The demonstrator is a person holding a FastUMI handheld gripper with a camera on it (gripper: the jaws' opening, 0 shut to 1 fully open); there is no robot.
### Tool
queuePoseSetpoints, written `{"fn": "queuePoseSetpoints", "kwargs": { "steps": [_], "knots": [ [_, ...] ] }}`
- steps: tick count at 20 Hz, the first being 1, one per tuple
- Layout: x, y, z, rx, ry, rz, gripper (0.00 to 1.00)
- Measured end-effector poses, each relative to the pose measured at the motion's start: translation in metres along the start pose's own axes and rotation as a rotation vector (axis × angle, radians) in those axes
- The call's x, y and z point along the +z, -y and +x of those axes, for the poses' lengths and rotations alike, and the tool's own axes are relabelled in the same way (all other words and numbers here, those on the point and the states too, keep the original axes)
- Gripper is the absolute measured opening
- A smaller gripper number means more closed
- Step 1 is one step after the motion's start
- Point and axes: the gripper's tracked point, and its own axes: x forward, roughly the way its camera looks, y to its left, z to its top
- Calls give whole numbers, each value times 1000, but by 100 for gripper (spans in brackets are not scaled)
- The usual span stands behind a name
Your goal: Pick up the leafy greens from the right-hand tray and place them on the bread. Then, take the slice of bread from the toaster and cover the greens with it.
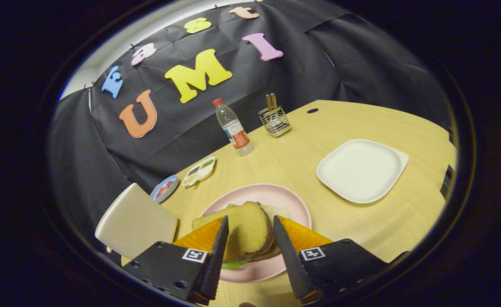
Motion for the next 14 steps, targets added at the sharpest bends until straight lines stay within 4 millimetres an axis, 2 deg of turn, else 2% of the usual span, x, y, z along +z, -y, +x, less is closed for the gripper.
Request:
{"fn": "queuePoseSetpoints", "kwargs": {
  "steps": [1,3,5,12,14],
  "knots": [
    [5,3,-3,-10,14,-13,71],
    [21,6,-12,-24,75,-73,76],
    [45,3,-28,-47,174,-167,92],
    [134,-49,-110,-91,597,-457,95],
    [158,-67,-124,-122,701,-528,95]
  ]
}}
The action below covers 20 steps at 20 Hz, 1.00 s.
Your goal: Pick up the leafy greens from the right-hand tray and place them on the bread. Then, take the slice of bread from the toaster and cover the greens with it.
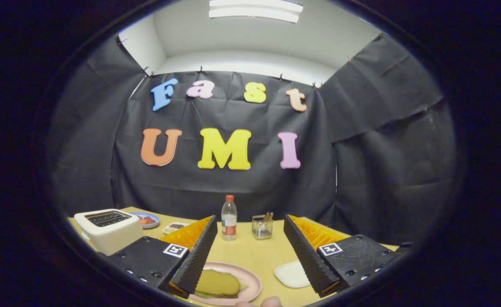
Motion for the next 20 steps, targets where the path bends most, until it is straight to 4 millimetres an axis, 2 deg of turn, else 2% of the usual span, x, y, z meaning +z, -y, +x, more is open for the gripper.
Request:
{"fn": "queuePoseSetpoints", "kwargs": {
  "steps": [1,3,10,12,15,17,20],
  "knots": [
    [8,-5,2,-3,15,-19,95],
    [10,-19,-2,9,7,-14,95],
    [36,-56,-42,114,60,80,95],
    [32,-66,-49,138,75,112,95],
    [11,-97,-55,204,20,96,95],
    [13,-107,-61,226,23,78,96],
    [18,-110,-63,222,60,78,95]
  ]
}}
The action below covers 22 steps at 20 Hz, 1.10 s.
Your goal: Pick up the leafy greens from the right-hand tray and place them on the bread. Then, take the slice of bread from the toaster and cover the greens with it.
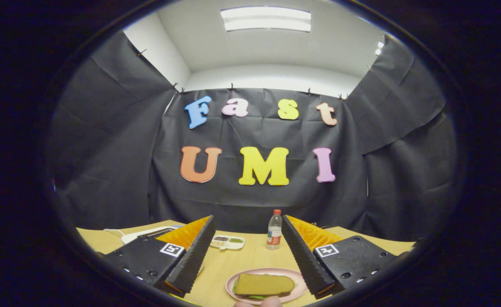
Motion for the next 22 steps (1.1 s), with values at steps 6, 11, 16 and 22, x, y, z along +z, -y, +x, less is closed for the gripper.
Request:
{"fn": "queuePoseSetpoints", "kwargs": {
  "steps": [6,11,16,22],
  "knots": [
    [-7,5,-1,-4,-15,53,95],
    [-10,2,0,-7,-19,56,95],
    [-13,1,3,-1,-30,52,95],
    [-19,5,5,-7,-49,65,95]
  ]
}}
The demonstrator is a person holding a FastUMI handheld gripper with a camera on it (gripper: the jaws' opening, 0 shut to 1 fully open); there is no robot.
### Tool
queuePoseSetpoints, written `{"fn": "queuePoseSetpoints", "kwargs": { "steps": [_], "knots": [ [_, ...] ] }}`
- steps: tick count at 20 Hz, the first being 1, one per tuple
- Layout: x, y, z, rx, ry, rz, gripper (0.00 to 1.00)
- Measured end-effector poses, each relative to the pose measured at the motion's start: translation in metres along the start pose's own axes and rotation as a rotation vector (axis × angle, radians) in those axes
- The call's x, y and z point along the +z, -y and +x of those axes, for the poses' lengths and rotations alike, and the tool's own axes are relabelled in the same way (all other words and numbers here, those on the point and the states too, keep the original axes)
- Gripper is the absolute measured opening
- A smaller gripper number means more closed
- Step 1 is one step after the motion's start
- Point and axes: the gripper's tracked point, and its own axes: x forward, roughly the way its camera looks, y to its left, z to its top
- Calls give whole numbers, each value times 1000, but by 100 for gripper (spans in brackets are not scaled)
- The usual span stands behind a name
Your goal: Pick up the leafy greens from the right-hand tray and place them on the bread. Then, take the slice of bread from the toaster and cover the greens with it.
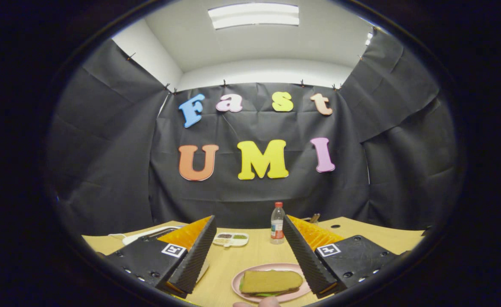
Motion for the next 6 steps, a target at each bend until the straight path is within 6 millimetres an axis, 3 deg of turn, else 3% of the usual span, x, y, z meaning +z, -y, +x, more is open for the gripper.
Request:
{"fn": "queuePoseSetpoints", "kwargs": {
  "steps": [6],
  "knots": [
    [4,-2,-2,0,18,-14,95]
  ]
}}
